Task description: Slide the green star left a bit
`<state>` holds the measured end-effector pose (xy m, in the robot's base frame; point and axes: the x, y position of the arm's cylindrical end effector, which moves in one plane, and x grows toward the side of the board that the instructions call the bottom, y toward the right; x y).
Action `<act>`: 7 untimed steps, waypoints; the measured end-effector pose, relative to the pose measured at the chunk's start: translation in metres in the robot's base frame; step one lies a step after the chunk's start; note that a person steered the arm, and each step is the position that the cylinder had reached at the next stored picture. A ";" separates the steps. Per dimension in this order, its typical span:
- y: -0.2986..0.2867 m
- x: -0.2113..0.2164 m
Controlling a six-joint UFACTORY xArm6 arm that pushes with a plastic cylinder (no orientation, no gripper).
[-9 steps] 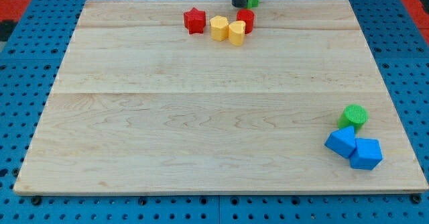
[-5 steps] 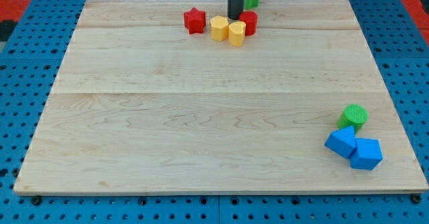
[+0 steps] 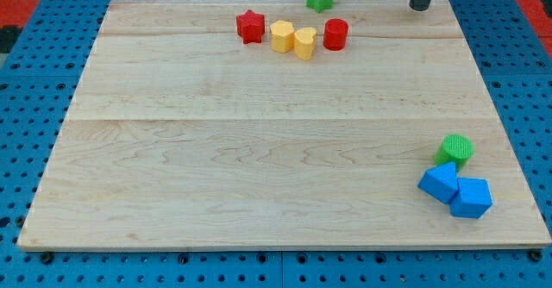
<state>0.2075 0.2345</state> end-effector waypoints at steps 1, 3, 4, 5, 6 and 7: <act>-0.002 -0.014; -0.014 -0.016; -0.017 -0.015; -0.023 -0.016; -0.035 -0.016; -0.043 -0.016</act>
